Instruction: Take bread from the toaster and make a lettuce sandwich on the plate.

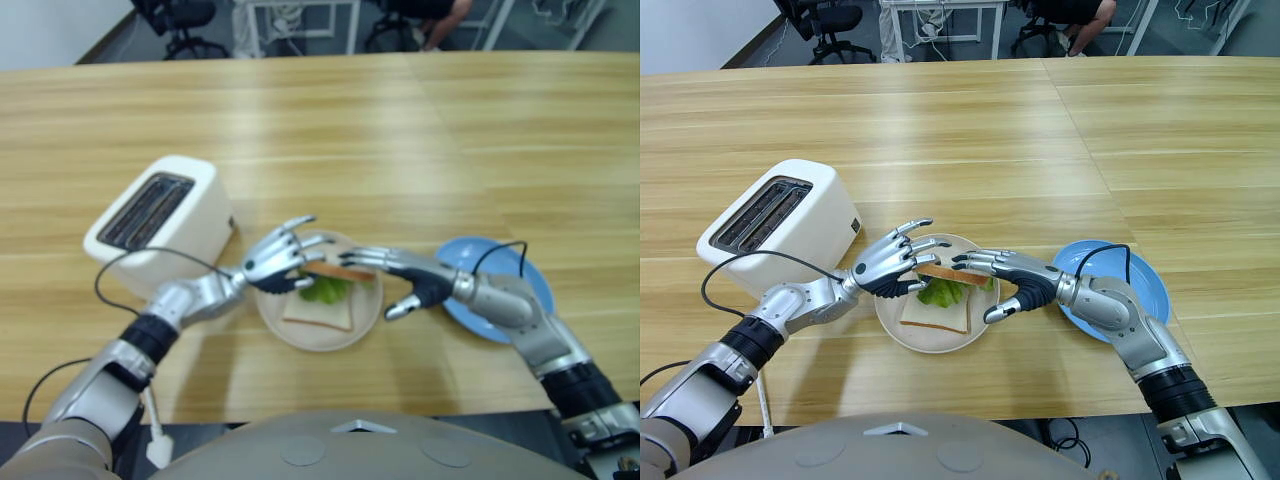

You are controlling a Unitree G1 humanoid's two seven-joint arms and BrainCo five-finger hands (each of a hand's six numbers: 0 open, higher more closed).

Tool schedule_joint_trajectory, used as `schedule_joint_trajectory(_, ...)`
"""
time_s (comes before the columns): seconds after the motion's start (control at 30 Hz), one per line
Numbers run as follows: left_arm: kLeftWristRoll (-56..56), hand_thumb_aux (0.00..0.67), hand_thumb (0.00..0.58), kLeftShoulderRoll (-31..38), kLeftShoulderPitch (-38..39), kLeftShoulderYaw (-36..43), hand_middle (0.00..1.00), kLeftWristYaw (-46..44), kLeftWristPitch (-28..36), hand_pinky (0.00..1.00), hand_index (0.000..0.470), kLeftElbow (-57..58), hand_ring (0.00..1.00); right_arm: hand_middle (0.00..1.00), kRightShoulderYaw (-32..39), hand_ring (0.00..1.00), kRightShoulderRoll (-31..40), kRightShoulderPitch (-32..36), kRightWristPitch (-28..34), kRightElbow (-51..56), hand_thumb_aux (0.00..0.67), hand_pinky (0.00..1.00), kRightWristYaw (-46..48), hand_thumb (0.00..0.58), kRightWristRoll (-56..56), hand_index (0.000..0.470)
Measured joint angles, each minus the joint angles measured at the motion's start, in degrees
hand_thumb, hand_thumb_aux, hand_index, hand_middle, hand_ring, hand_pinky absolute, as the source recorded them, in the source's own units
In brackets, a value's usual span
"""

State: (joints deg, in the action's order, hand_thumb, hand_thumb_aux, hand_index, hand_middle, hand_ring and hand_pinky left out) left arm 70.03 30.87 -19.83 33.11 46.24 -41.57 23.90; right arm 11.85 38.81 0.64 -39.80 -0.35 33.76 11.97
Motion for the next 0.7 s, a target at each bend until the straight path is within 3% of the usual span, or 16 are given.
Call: schedule_joint_trajectory(0.7, -3.08, 0.670, 0.580, 3.73, 4.90, 1.07, 1.00, -1.73, 0.38, 1.00, 0.460, -4.81, 1.00, 0.00, 6.09, 0.00, -2.05, 1.20, -2.56, 8.49, 0.000, 0.00, 4.38, 0.000, -3.22, 0.000)
